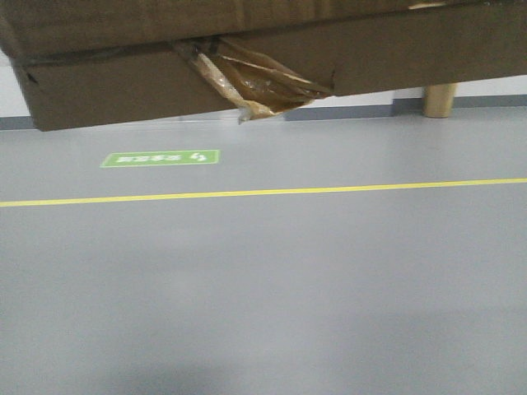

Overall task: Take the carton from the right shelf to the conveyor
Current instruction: 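Hold the carton with both grippers while driving to the conveyor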

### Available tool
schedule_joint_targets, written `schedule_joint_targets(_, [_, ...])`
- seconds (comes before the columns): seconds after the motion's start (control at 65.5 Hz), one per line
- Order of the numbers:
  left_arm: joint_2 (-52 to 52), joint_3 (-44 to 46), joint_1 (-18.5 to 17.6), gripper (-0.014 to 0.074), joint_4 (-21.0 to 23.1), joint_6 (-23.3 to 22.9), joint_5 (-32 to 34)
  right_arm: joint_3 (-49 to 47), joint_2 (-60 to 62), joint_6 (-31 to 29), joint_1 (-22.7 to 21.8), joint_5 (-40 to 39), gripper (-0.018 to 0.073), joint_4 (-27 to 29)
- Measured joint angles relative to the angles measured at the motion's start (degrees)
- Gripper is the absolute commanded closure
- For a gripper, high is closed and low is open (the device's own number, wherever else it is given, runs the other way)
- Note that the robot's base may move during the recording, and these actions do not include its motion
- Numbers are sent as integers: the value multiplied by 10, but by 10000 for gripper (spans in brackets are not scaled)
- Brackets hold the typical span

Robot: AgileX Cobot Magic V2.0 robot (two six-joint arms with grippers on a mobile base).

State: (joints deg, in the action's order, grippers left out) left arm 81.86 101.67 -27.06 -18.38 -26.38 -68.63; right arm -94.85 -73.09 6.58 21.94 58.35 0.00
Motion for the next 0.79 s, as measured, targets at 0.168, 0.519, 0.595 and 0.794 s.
schedule_joint_targets(0.168, [0, 0, 0, 617, -9, 0, 1, 0, -6, 0, 0, -21, 624, 0])
schedule_joint_targets(0.519, [0, 0, 0, 617, -40, -1, 11, 0, -14, 0, 1, -40, 624, 3])
schedule_joint_targets(0.595, [0, 0, -1, 617, -50, -1, 12, 0, -14, -1, 1, -41, 624, 4])
schedule_joint_targets(0.794, [0, 0, -2, 617, -74, -1, 16, 0, -15, -1, 1, -47, 624, 9])
